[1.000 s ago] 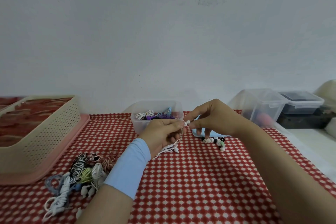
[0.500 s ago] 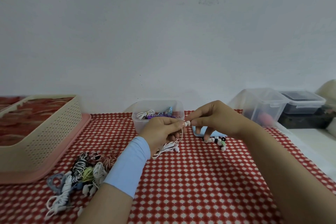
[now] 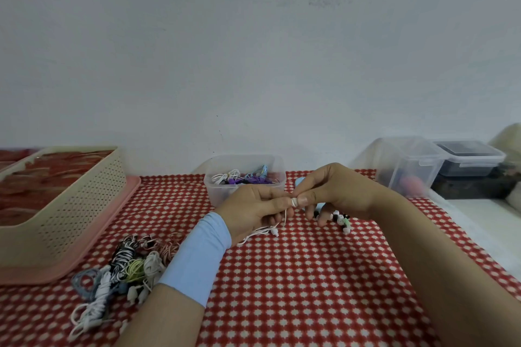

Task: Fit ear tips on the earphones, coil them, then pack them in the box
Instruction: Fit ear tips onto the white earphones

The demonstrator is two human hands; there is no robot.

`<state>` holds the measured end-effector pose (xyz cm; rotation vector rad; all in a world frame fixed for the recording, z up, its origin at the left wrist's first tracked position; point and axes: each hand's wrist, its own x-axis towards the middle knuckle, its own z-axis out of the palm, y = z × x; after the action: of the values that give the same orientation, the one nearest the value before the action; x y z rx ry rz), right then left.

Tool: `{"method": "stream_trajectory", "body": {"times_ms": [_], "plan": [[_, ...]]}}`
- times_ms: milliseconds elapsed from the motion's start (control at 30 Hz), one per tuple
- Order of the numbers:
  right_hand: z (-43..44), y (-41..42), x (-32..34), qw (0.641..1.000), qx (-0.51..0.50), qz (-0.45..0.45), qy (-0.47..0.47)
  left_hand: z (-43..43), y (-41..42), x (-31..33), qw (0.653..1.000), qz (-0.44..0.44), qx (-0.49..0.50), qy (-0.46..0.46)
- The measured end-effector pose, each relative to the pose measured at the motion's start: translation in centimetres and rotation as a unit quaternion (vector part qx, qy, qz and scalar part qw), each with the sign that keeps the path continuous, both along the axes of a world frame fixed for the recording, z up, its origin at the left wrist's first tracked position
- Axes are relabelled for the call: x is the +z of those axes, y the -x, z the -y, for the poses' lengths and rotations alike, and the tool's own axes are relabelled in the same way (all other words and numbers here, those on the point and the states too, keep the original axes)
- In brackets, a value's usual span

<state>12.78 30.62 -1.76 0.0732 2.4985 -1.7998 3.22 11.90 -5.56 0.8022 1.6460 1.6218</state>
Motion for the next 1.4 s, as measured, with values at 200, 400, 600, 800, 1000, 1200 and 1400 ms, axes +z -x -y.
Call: {"method": "stream_trajectory", "body": {"times_ms": [200,400,600,800,1000,1200,1400], "plan": [[0.00,0.26,0.07,0.999,-0.027,-0.038,-0.021,-0.71,0.11,0.06,0.996,0.027,0.082,-0.023],[0.43,0.71,0.00,0.987,-0.041,-0.113,-0.103,-0.74,-0.19,0.33,0.990,0.115,0.082,-0.026],[0.21,0.80,0.00,0.982,-0.048,-0.124,-0.133,-0.71,-0.24,0.58,0.987,0.140,0.081,-0.021],[0.16,0.67,0.19,0.987,-0.047,-0.103,-0.111,-0.65,0.06,0.44,0.988,0.136,0.071,-0.025],[0.12,0.27,0.32,0.996,-0.067,-0.051,-0.037,-0.62,0.11,0.37,0.996,0.056,0.074,-0.016],[0.22,0.63,0.00,0.994,-0.061,-0.047,-0.075,-0.67,0.04,0.32,0.988,-0.077,0.124,0.044],[-0.11,0.03,-0.04,0.999,-0.045,0.001,0.021,-0.18,0.13,0.54,0.989,-0.097,0.103,0.034]]}}
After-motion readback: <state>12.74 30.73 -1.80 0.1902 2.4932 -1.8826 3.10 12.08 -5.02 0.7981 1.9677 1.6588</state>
